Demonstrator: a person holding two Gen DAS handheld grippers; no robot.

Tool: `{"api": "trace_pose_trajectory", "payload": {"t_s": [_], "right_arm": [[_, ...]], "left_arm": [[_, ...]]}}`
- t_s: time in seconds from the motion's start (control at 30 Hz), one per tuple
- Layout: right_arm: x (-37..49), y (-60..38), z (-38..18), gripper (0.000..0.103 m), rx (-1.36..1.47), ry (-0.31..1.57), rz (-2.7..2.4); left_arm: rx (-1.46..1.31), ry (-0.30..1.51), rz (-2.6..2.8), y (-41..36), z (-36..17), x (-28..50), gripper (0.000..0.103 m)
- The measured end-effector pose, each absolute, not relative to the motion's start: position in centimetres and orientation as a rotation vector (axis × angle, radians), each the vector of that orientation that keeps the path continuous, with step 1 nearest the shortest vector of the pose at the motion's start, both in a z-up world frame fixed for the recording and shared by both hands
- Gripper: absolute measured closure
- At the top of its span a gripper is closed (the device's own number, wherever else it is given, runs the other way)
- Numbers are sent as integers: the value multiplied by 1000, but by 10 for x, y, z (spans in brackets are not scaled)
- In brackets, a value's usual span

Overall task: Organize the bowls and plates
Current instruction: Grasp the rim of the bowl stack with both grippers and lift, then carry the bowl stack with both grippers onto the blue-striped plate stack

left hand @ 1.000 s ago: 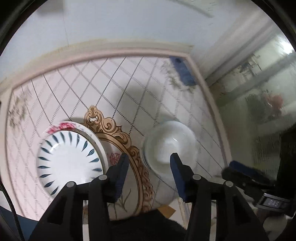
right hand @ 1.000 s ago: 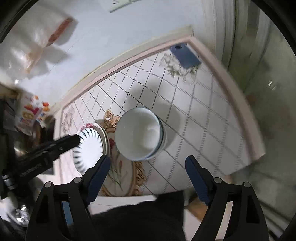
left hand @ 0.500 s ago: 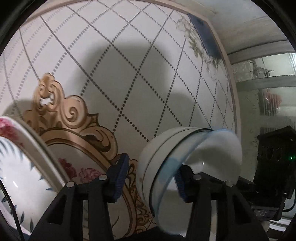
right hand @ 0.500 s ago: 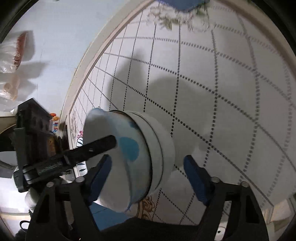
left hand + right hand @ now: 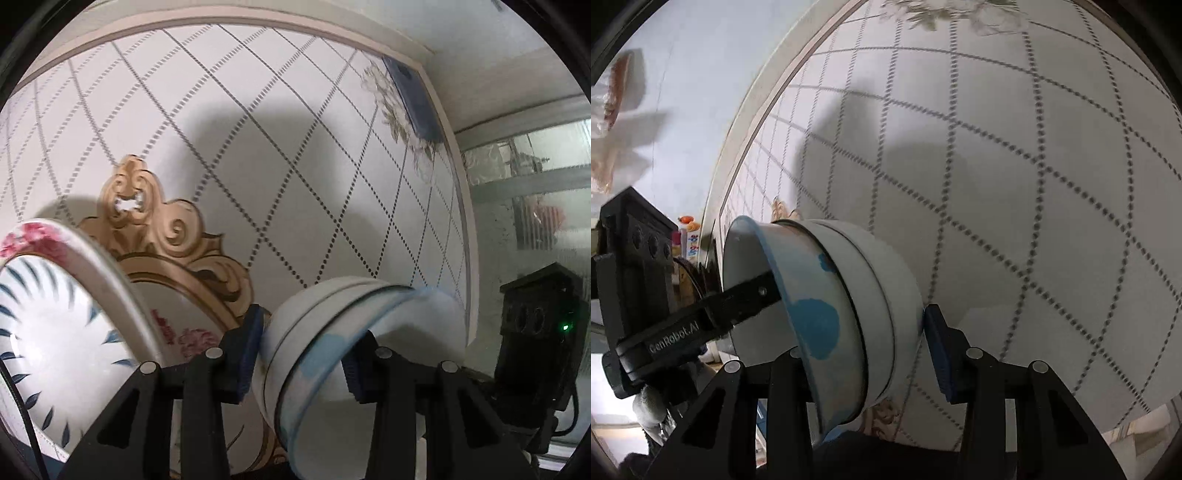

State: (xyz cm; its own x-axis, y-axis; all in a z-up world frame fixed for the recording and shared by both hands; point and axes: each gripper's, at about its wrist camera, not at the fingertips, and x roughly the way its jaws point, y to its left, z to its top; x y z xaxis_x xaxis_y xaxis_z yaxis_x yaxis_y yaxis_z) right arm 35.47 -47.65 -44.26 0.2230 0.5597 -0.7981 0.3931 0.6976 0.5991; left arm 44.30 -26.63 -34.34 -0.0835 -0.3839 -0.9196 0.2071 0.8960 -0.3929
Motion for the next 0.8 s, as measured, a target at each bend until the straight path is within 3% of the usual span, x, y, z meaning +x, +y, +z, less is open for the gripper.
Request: {"api": "trace_pose_trajectory", "payload": {"t_s": [0.4,0.8], "right_arm": [[406,-398,-393,58,774,1415,330],[458,-284,-417,58,594,1553,564]], "left_arm": [[-232,1475,-324,-165,-287,450,67],[-399,1470,-72,-57,-310,433,67]]}}
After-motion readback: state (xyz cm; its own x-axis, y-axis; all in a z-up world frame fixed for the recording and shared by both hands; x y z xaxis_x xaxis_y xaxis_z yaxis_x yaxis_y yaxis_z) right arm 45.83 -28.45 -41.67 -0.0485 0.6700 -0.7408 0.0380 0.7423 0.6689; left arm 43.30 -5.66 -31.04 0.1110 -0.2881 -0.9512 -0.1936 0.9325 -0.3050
